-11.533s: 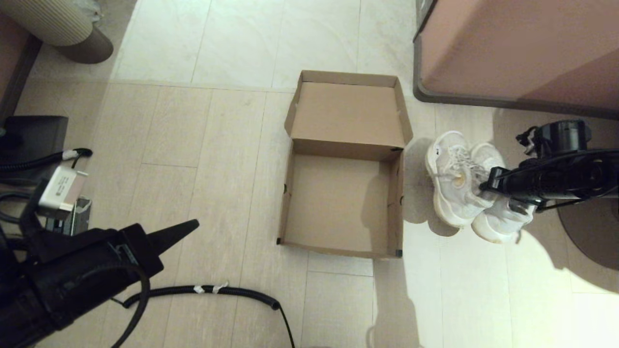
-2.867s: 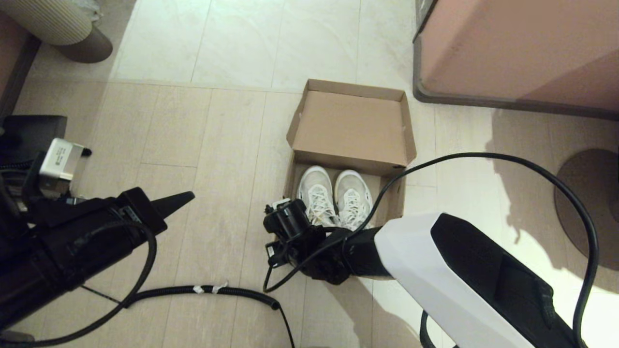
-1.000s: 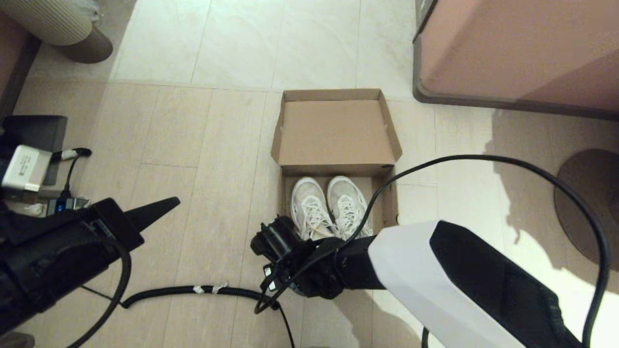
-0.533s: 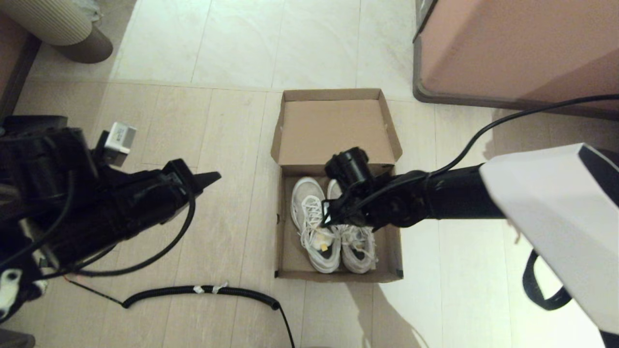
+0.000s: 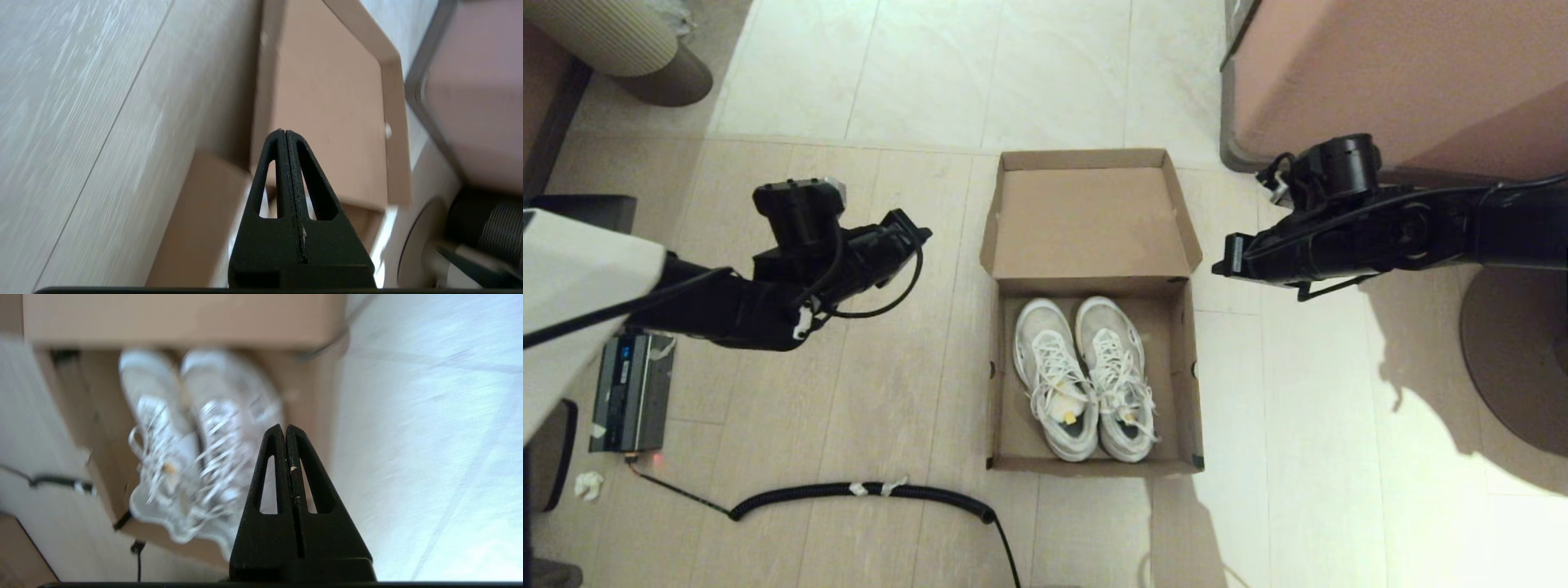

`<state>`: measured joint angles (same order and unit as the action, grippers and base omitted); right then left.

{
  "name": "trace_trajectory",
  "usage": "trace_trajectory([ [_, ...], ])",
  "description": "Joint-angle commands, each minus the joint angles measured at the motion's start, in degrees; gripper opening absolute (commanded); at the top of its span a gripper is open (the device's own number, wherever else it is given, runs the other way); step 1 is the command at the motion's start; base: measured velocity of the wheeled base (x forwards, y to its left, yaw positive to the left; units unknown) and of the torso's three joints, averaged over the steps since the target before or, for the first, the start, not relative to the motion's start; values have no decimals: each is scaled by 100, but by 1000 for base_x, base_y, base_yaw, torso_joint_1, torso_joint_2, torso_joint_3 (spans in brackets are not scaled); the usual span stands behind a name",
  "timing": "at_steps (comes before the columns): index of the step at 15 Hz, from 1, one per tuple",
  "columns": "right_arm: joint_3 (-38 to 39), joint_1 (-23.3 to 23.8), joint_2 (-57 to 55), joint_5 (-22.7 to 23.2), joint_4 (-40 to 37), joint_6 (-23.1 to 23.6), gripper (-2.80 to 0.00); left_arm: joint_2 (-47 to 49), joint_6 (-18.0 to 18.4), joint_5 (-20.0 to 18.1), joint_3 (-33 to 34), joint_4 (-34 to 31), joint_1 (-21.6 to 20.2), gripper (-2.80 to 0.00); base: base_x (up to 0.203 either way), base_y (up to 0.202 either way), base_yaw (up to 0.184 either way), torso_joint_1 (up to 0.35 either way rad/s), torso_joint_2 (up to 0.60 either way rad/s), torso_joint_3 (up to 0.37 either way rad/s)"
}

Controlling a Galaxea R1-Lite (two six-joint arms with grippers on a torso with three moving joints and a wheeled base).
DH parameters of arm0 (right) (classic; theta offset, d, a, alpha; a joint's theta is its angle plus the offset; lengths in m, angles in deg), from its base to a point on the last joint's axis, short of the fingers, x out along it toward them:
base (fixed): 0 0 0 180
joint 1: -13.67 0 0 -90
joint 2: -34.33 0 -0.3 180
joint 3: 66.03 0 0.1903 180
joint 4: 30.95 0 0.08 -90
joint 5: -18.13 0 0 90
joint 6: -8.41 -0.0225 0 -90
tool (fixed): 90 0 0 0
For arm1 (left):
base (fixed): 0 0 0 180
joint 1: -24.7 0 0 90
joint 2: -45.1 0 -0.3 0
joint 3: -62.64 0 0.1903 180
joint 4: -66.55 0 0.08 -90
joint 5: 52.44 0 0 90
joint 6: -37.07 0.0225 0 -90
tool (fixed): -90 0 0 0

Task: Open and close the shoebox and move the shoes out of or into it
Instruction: Close the shoe box

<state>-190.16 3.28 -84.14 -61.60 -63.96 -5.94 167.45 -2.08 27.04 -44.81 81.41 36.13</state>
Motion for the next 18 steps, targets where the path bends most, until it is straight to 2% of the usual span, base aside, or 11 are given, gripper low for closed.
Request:
trace_trajectory([
  [1,-131,383,-114,108,23,-18,-280,771,-137,-7,-604,51,1,-280,0,0,0,0,0,0],
  [4,-473,723,-676,177,410,-146,-280,1306,-235,26,-1436,93,126,-280,0,0,0,0,0,0],
  [6,-613,775,-1101,192,1260,-676,-280,1681,-236,115,-1917,96,211,-280,0,0,0,0,0,0],
  [9,-691,773,-1699,194,2244,-1303,-280,2243,-202,504,-2573,96,273,-280,0,0,0,0,0,0],
  [10,-859,770,-1890,192,2330,-1457,-280,2309,-204,515,-2586,103,292,-280,0,0,0,0,0,0],
  [12,-1136,781,-2191,239,2768,-2170,-280,2346,-207,517,-2587,210,328,-280,0,0,0,0,0,0],
  [14,-1155,764,-2324,616,3221,-2702,-280,2348,-198,508,-2587,326,375,-280,0,0,0,0,0,0],
  [16,-1156,744,-2335,953,3327,-3310,-280,2337,-198,524,-2579,334,412,-280,0,0,0,0,0,0],
  [18,-1156,741,-2451,1182,3425,-3572,-280,2337,-198,525,-2578,334,435,-280,0,0,0,0,0,0],
])
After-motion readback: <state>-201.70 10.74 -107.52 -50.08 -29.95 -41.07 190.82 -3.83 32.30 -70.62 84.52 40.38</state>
